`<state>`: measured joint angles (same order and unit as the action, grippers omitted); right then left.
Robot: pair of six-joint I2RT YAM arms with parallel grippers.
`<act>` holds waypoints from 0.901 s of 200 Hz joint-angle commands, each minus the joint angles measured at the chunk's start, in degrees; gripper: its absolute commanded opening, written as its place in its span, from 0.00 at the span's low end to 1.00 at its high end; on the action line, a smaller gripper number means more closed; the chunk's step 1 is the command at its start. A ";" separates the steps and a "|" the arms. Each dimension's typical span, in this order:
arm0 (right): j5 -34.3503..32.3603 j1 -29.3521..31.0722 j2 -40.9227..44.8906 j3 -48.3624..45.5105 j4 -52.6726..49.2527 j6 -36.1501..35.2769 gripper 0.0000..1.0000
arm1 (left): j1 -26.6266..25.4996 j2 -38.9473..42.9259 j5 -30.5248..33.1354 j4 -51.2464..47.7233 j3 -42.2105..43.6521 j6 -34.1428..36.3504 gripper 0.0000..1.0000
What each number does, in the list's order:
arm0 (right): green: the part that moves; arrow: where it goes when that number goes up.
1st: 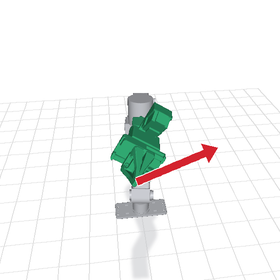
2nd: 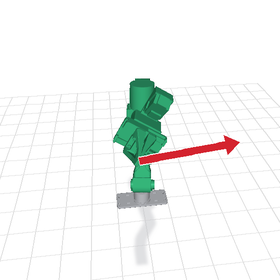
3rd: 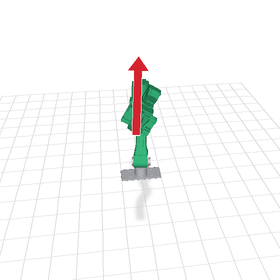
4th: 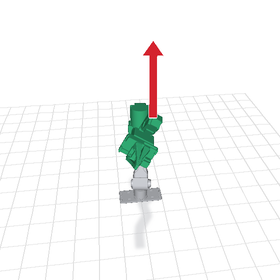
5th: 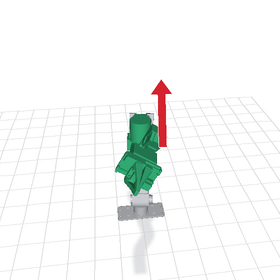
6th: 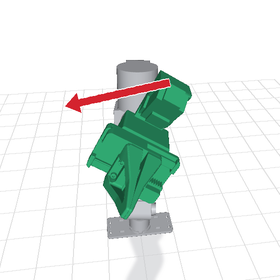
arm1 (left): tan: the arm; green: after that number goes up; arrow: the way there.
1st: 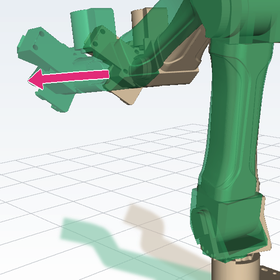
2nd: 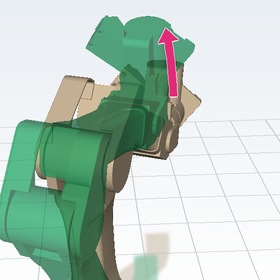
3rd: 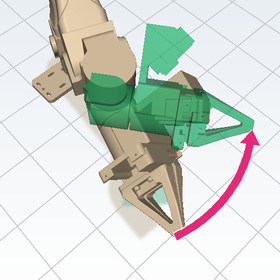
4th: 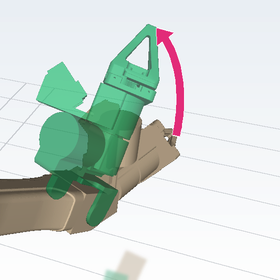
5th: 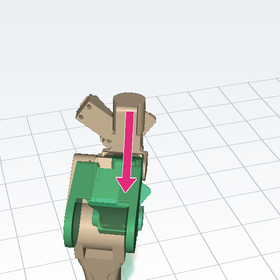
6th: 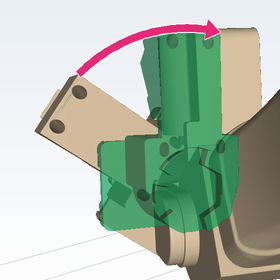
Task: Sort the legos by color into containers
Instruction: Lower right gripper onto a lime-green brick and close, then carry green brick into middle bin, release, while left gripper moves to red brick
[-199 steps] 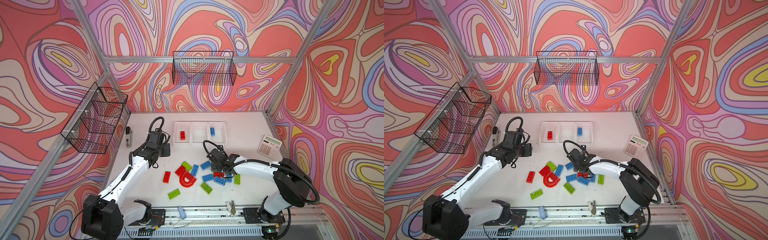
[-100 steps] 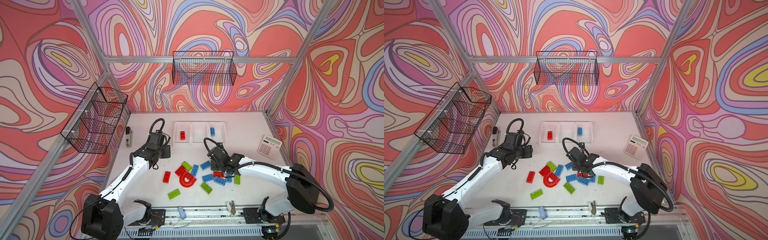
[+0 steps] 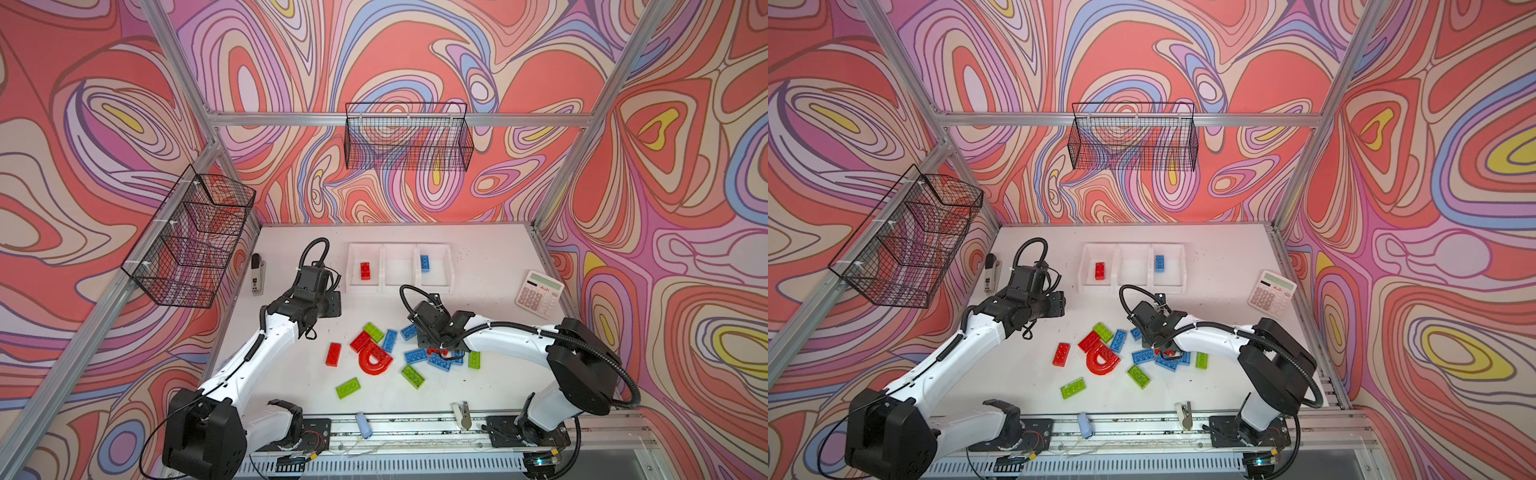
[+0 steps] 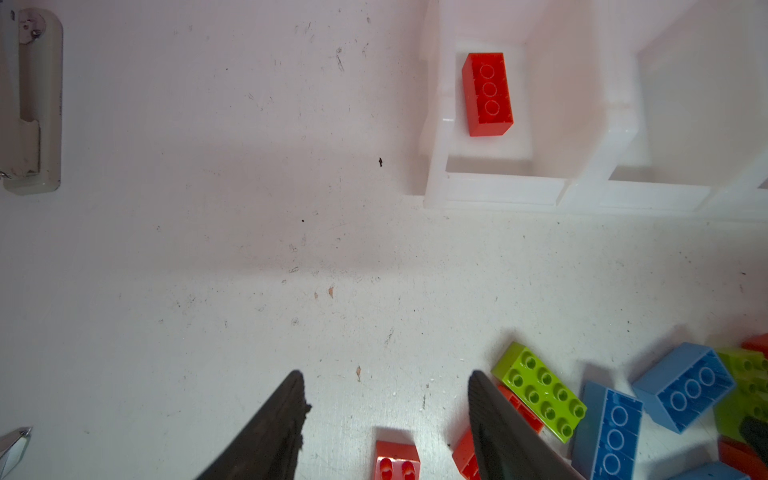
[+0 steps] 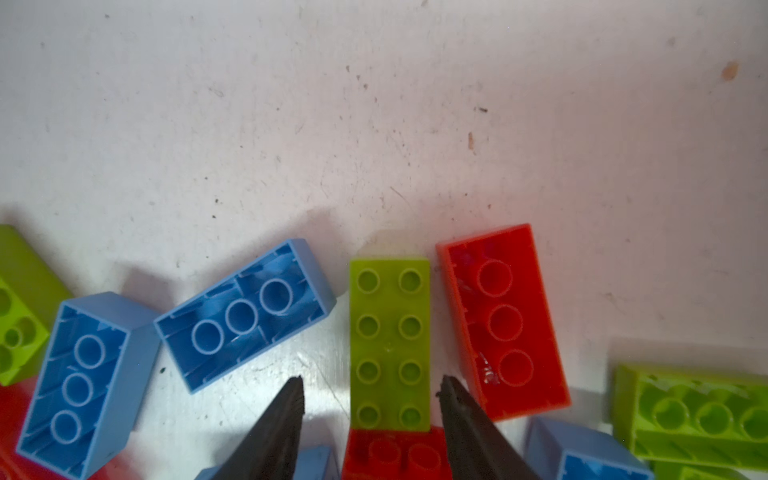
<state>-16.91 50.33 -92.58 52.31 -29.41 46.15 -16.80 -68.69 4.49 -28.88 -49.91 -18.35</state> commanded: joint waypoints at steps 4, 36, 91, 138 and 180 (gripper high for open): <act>-0.38 0.09 -1.77 -1.34 1.35 1.75 0.56 | 0.36 -0.13 -0.71 -0.43 1.12 -1.82 0.65; 0.06 -0.44 -3.00 -2.70 4.28 1.69 0.53 | 0.38 0.95 -1.15 -0.91 2.31 -3.90 0.65; 1.03 -1.28 -3.05 -1.60 6.29 -1.07 0.34 | 0.36 5.05 -1.02 -3.64 6.33 -7.49 0.65; -3.14 -2.05 0.30 5.55 -0.94 -5.07 0.27 | 0.37 10.43 -2.05 -5.92 11.56 -12.60 0.64; -0.63 -7.21 -3.16 16.13 0.87 -12.65 0.27 | -0.70 18.23 -4.41 -3.46 18.88 -20.18 0.61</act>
<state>-17.80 46.46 -94.00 62.70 -29.19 38.83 -16.80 -53.54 1.72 -31.70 -33.58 -32.18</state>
